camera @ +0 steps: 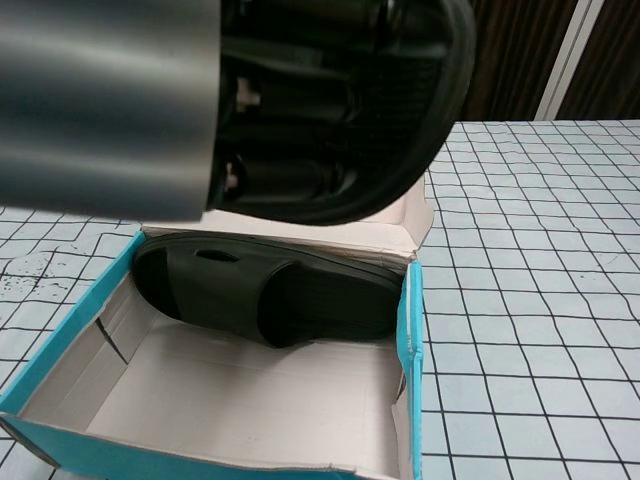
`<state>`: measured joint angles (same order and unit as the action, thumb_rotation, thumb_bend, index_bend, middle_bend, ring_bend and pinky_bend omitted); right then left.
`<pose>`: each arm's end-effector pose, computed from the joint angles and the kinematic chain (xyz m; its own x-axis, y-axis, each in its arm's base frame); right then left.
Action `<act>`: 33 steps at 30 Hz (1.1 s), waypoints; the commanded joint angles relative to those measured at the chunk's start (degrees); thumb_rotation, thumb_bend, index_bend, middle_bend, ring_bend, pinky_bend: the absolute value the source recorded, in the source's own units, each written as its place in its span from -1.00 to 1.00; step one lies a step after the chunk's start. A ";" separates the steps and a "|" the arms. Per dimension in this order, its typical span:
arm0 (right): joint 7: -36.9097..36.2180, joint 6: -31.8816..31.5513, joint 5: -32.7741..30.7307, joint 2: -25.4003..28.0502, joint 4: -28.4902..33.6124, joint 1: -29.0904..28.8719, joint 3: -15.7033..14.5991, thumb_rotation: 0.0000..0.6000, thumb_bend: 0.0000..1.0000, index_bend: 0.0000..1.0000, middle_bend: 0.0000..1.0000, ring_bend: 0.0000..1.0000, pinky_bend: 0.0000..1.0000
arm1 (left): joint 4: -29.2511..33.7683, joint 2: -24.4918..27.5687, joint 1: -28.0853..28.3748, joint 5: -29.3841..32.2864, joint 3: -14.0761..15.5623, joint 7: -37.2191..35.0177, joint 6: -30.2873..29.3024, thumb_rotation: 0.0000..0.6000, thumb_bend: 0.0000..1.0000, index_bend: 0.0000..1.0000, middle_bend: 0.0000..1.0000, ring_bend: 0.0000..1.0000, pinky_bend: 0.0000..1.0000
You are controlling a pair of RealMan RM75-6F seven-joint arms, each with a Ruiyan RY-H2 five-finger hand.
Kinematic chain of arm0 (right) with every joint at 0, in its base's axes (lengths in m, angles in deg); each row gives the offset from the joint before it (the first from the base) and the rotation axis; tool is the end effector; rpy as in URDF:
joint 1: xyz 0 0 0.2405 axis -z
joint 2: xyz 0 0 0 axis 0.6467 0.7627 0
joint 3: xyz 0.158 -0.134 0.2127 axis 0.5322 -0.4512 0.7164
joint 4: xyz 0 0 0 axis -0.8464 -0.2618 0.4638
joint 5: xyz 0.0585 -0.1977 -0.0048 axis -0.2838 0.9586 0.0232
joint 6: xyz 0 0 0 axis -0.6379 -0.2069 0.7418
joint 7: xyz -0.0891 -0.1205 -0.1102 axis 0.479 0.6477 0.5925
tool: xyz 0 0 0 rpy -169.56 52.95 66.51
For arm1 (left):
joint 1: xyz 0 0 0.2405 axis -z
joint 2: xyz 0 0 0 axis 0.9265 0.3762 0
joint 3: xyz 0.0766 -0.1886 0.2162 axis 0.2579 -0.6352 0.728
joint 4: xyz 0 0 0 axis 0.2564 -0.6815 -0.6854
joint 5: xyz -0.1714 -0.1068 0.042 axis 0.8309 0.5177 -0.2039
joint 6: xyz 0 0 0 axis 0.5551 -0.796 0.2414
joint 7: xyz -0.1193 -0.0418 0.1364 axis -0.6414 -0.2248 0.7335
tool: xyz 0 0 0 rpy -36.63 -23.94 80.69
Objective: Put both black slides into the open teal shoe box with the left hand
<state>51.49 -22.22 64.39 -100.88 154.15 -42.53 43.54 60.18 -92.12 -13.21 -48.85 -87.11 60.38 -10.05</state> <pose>-0.3490 -0.2048 0.2061 0.2815 -0.0774 0.9564 -0.9560 0.0637 0.2865 0.0061 0.2044 0.1033 0.2921 -0.9558 0.0325 -0.6458 -0.2222 -0.7304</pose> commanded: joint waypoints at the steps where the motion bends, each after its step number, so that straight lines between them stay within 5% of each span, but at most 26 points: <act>1: -0.10 -0.19 0.14 0.08 0.04 0.10 -0.03 1.00 -0.51 -0.91 -0.82 -0.86 -0.92 | 0.05 -1.62 -1.64 0.37 0.00 0.86 1.91 1.00 0.17 0.12 0.27 -0.74 -0.75; 33: -1.20 -1.00 0.32 0.23 -0.23 0.62 0.11 1.00 -0.51 -0.91 -0.82 -0.86 -0.92 | -2.37 -15.39 -8.93 10.81 -2.48 12.09 10.87 1.00 0.17 0.10 0.28 -0.74 -0.75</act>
<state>50.28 -23.22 64.71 -100.65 153.92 -41.91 43.65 58.05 -107.26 -22.25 -38.13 -89.40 72.50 0.65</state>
